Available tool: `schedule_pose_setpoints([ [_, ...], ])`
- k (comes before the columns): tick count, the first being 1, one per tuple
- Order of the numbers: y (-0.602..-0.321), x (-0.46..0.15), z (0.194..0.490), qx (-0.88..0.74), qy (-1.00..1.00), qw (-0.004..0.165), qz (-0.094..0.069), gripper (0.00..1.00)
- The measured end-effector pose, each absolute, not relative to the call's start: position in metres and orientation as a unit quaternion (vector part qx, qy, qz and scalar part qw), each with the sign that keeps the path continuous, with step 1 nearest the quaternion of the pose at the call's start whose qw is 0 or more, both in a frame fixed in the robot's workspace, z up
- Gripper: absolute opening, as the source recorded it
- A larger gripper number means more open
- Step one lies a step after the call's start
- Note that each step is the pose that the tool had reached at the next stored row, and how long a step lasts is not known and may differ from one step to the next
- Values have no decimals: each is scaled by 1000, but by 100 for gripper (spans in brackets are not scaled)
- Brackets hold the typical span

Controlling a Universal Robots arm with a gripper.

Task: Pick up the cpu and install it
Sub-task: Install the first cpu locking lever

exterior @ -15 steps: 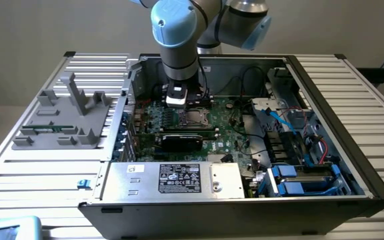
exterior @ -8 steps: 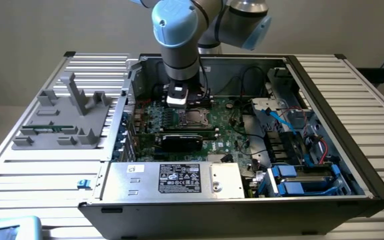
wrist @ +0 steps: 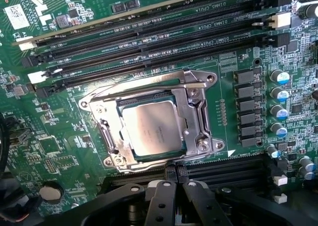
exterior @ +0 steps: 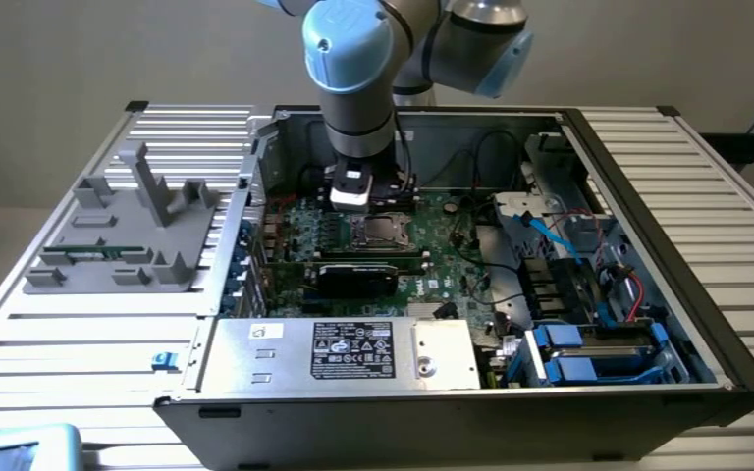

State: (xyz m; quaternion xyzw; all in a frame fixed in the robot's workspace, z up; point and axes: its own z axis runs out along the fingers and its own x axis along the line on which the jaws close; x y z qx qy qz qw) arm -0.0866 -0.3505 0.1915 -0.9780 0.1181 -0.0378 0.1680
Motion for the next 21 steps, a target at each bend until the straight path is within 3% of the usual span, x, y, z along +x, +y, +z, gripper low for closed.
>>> schedule_pose_setpoints([
  [21, -350, -77, 191, -976, 131, 168, -40, 12],
])
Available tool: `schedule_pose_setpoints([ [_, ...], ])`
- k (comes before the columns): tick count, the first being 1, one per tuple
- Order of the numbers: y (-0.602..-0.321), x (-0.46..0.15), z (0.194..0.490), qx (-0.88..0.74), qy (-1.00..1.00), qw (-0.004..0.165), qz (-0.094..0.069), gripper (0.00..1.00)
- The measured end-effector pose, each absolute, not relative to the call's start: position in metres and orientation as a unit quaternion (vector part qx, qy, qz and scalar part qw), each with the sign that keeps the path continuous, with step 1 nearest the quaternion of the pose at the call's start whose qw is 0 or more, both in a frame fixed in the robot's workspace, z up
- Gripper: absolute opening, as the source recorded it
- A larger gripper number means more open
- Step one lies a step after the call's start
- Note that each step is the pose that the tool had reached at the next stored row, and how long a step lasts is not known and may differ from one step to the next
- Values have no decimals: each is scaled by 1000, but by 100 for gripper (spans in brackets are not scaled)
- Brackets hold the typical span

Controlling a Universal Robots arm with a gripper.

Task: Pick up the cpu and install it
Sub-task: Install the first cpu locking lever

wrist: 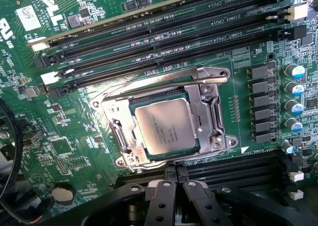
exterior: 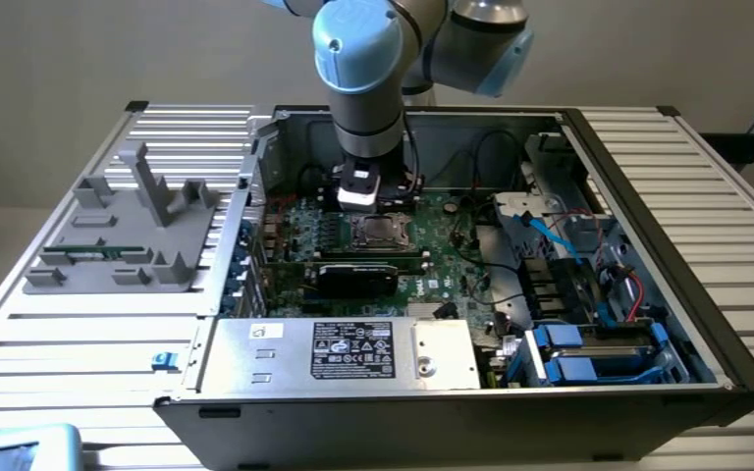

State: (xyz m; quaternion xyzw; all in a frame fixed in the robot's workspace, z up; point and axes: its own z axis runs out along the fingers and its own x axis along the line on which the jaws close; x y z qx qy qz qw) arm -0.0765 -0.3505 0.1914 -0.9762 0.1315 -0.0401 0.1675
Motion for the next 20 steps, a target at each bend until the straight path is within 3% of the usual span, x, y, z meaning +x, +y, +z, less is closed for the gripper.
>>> schedule_pose_setpoints([
  [20, -350, -67, 191, -976, 134, 167, -41, 12],
])
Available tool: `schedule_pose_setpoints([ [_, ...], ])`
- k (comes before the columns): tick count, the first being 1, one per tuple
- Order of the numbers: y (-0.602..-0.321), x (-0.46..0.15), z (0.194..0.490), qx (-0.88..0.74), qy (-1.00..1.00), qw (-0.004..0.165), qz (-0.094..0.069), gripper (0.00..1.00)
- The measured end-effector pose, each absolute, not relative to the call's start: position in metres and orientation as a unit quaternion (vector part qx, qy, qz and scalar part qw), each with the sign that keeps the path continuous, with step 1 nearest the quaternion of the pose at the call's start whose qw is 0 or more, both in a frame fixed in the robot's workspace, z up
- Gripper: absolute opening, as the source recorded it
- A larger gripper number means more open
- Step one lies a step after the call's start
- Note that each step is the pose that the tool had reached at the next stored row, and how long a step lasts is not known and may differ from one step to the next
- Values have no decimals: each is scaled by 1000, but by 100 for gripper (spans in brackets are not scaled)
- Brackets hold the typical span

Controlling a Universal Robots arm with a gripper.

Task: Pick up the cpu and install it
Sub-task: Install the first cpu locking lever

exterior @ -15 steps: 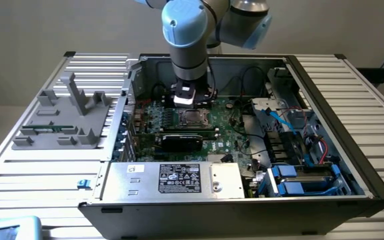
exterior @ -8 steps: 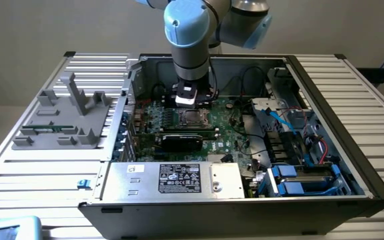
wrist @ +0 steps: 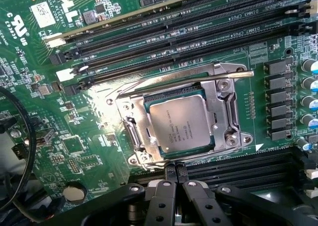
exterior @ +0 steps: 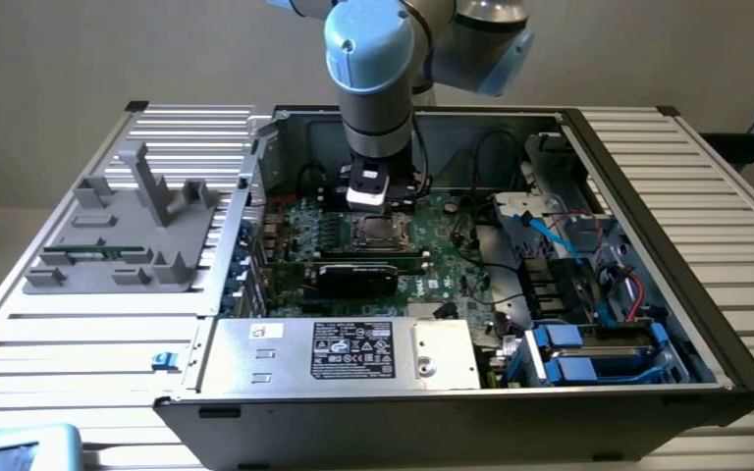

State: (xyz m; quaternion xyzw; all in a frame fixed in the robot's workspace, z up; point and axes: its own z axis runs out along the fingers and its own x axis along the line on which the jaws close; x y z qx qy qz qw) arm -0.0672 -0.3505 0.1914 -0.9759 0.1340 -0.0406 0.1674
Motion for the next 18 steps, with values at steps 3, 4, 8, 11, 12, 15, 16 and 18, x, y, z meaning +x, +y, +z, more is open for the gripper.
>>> schedule_pose_setpoints([
  [3, -350, -67, 191, -976, 134, 167, -41, 12],
  [4, -350, -67, 191, -976, 134, 167, -41, 12],
  [8, -351, -66, 191, -976, 134, 168, -42, 12],
  [11, -350, -66, 190, -976, 133, 168, -44, 12],
  [12, -350, -66, 190, -976, 133, 168, -45, 12],
  [15, -350, -66, 190, -976, 133, 169, -46, 12],
  [16, -350, -66, 190, -975, 133, 169, -46, 12],
  [18, -350, -66, 190, -975, 133, 170, -47, 12],
])
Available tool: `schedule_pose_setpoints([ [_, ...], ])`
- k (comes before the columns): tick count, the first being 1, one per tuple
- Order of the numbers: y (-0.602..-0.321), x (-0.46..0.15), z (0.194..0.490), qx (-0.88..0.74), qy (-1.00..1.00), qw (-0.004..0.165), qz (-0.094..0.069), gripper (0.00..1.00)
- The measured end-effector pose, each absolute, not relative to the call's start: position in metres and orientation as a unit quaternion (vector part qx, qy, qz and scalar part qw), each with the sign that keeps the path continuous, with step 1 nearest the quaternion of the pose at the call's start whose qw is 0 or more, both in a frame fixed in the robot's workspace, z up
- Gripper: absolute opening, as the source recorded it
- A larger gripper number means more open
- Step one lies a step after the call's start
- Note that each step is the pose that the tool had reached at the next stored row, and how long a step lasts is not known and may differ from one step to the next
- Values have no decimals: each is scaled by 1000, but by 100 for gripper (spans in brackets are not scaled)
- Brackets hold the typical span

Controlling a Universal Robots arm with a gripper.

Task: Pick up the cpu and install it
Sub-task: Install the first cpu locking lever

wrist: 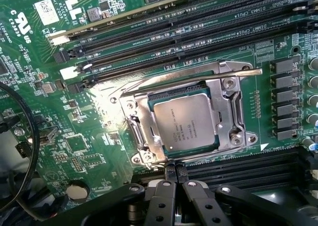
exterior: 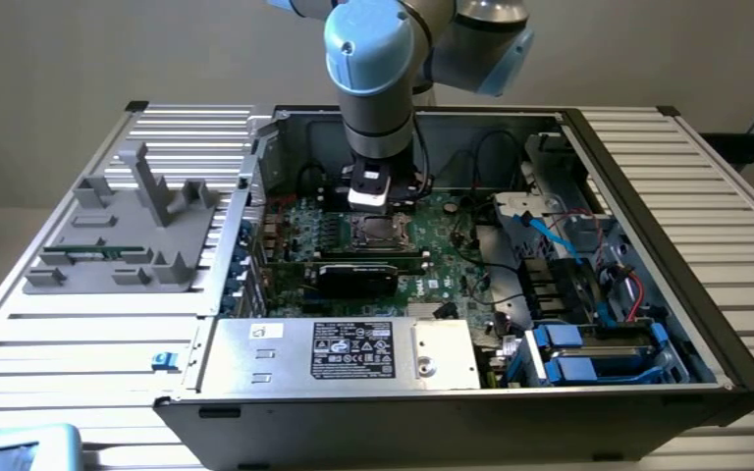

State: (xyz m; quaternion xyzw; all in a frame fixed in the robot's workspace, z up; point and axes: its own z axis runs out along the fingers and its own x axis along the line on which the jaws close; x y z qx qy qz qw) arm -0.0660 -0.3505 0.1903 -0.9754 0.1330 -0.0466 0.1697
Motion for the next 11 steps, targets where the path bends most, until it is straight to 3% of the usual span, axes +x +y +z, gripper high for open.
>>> schedule_pose_setpoints([
  [11, -350, -66, 190, -975, 133, 173, -48, 12],
])
